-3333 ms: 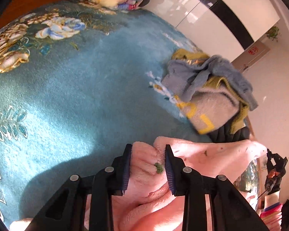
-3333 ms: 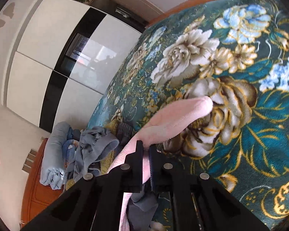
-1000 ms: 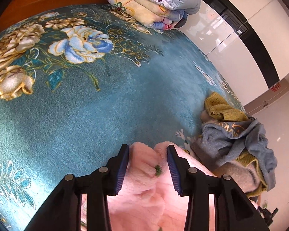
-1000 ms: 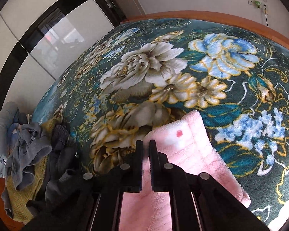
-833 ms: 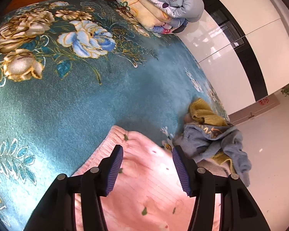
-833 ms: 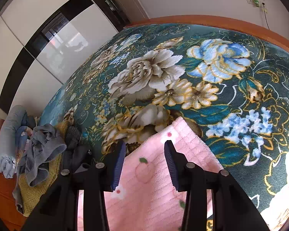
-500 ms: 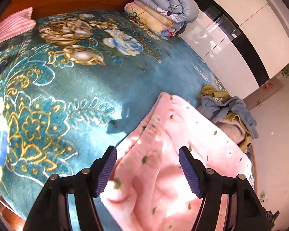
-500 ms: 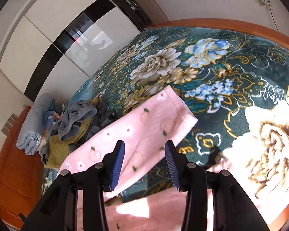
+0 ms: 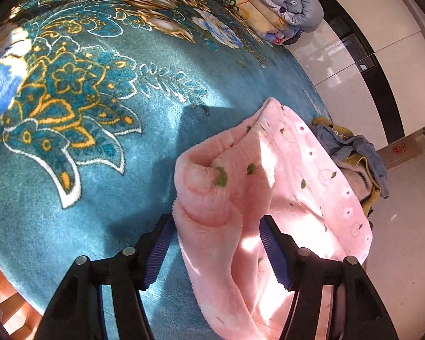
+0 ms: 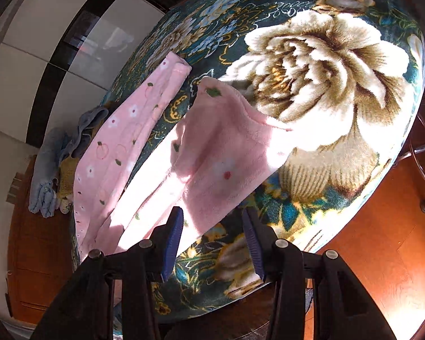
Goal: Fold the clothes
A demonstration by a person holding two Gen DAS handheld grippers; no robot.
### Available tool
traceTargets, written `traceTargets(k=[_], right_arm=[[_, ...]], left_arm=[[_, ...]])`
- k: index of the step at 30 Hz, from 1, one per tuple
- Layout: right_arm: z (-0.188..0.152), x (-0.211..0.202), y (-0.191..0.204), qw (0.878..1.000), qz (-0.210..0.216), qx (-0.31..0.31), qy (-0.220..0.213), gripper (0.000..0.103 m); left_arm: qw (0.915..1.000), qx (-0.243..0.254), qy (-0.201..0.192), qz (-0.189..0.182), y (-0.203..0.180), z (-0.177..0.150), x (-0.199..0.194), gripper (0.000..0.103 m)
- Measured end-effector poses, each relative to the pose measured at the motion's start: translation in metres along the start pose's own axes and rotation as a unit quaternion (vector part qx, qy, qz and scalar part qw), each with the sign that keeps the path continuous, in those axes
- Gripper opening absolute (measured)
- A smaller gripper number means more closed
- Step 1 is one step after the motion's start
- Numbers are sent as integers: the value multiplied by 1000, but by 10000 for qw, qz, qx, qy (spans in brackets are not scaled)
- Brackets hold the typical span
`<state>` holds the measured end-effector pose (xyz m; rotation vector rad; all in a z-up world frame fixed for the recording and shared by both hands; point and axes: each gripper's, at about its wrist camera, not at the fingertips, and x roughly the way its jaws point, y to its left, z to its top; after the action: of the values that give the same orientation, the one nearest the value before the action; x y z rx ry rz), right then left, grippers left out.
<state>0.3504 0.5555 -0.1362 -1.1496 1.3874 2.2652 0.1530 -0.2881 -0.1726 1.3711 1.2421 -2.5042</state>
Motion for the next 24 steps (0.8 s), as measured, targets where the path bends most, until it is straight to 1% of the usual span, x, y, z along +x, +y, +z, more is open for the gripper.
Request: traceTargets(k=[2, 3, 5, 6, 7, 8, 9, 10, 11, 13, 15, 16, 18, 19, 22, 24], right_arm=[[0, 16, -9, 9996, 56, 267, 21, 45], [0, 21, -12, 9991, 100, 400, -50, 44], [2, 23, -15, 9976, 299, 569, -243, 28], [3, 24, -15, 9966, 386, 650, -331, 9], [5, 24, -16, 9954, 451, 740, -409, 6], [7, 23, -16, 9941, 533, 811, -487, 6], [10, 21, -14, 9930, 601, 840, -578, 4], [13, 16, -10, 9920, 635, 834, -701, 3], [15, 7, -5, 9903, 717, 819, -858, 3], [17, -20, 3, 9838, 1049, 798, -1218, 2], [13, -53, 13, 9762, 1333, 634, -1588, 2], [10, -69, 17, 9736, 1368, 519, -1754, 2], [11, -87, 26, 9700, 1387, 349, -1965, 2], [18, -90, 34, 9696, 1364, 261, -2016, 2], [50, -86, 64, 9693, 1375, 94, -2035, 2], [71, -78, 90, 9707, 1265, -90, -2041, 2]], left_arm=[[9998, -212, 11, 35, 2, 1, 5, 46], [9994, -352, 1, 44, 5, 2, 7, 44], [9982, -589, -5, -69, 11, 5, 6, 29], [9978, -654, -4, -62, 11, 6, 7, 25], [9974, -716, -3, -54, 11, 7, 7, 10], [9971, -763, -44, -11, 10, 9, 5, 8], [9964, -841, -125, -76, 9, 10, 1, 7], [9948, -959, -239, -264, 8, 13, -8, 6], [9928, -1006, -365, -544, 7, 13, -24, 6], [9859, -1092, -617, -1107, 5, 15, -55, 6], [9849, -1076, -680, -1178, 6, 13, -76, 6], [9844, -1066, -709, -1209, 6, 12, -87, 6], [9784, -1345, -579, -1458, 2, 21, -83, 6], [9748, -1486, -512, -1584, 0, 25, -81, 6], [9623, -1855, -372, -1954, -16, 41, -70, 6], [9559, -2036, -296, -2094, -33, 54, -61, 6]])
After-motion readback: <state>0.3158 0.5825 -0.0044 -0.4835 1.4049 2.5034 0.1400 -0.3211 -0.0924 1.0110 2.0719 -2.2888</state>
